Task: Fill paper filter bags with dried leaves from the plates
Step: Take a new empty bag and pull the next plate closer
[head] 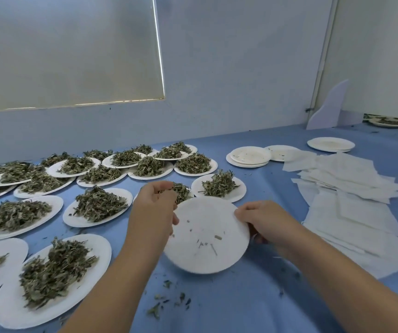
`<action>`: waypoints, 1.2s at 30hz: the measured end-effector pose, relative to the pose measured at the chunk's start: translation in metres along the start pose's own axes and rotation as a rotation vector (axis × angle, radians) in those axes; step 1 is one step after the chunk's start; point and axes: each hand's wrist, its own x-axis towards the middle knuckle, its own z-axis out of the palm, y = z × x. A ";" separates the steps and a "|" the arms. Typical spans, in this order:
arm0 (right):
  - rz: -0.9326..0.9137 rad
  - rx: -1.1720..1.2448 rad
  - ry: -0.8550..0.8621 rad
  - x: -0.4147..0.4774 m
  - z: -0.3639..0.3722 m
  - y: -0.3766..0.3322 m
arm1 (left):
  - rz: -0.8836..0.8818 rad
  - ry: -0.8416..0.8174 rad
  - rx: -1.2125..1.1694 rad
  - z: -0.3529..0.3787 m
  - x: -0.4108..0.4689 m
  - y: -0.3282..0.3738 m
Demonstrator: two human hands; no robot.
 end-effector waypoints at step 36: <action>0.037 1.026 0.436 0.216 -0.074 0.006 | 0.076 -0.067 0.216 0.033 0.035 -0.067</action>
